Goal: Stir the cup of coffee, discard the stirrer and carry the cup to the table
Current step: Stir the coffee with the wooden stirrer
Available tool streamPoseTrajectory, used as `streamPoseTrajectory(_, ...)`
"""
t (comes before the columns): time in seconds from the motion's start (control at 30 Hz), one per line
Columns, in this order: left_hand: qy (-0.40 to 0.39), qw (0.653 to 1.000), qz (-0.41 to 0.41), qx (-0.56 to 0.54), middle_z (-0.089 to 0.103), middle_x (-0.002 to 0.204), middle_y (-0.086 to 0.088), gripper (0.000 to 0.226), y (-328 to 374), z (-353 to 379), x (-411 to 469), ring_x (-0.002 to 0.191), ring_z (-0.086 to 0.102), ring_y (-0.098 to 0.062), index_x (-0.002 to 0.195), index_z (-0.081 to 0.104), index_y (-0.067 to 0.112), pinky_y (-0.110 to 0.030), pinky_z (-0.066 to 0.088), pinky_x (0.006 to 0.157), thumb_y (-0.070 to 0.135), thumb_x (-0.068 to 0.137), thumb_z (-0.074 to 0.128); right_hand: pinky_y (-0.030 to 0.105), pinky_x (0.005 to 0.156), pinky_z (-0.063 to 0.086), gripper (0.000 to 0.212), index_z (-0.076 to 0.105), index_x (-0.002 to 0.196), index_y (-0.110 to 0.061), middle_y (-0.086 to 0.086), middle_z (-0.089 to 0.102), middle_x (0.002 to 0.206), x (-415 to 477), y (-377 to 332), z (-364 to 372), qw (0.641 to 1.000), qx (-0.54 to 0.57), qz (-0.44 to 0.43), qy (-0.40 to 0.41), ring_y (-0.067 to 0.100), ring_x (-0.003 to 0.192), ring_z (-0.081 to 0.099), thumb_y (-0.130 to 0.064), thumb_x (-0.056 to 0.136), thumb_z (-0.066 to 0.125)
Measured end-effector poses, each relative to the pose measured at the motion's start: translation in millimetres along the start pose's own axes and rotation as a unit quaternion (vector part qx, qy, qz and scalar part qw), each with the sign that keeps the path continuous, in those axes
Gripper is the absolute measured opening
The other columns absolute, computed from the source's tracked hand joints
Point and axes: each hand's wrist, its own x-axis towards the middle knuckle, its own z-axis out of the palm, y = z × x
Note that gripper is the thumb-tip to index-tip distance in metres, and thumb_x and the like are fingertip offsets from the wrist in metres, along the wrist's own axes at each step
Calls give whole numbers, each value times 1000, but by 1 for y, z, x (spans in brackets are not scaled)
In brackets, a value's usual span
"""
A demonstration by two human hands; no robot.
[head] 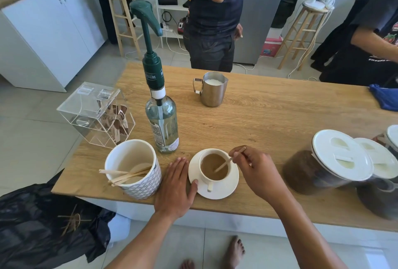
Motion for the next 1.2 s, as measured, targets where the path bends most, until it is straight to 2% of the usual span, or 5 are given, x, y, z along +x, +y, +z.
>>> streamPoseTrajectory(0.13, 2, 1000, -2, 0, 37, 156, -4, 63, 0, 1, -1, 147, 26, -18, 148, 40, 10, -41, 21, 121, 49, 100, 31, 16, 50, 41, 17, 67, 89, -18, -17, 62, 68, 0, 2, -2, 999, -11, 8, 40, 1, 59, 58, -16, 98, 53)
streamPoseTrajectory(0.57, 5, 1000, -2, -3, 39, 155, -5, 63, 1, -1, -1, 147, 28, -18, 148, 41, 9, -40, 20, 121, 48, 99, 31, 11, 62, 44, 17, 69, 89, -23, -17, 70, 91, 2, -1, 2, 999, 7, -23, 23, -2, 78, 62, -17, 98, 56)
streamPoseTrajectory(0.7, 10, 1000, -2, -5, 39, 155, -5, 63, 2, -2, -1, 147, 28, -18, 147, 42, 9, -39, 19, 121, 49, 100, 31, 14, 49, 39, 20, 68, 84, -17, -18, 64, 74, 1, 0, 1, 1000, -1, 0, 23, 1, 57, 58, -14, 97, 54)
streamPoseTrajectory(0.87, 11, 1000, 0, -3, 40, 154, -6, 62, 2, -3, -1, 146, 29, -19, 147, 42, 9, -37, 18, 121, 48, 99, 32, 8, 61, 42, 16, 71, 93, -18, -19, 68, 89, 2, -2, 4, 1000, 5, -16, 18, -7, 75, 60, -15, 98, 56)
streamPoseTrajectory(1.2, 9, 1000, 0, -4, 39, 155, -4, 62, 2, -2, -1, 147, 26, -18, 148, 41, 10, -38, 17, 121, 48, 99, 32, 15, 50, 41, 20, 68, 86, -20, -16, 68, 81, 1, -1, 3, 1000, 2, -1, 12, 0, 57, 55, -15, 98, 54)
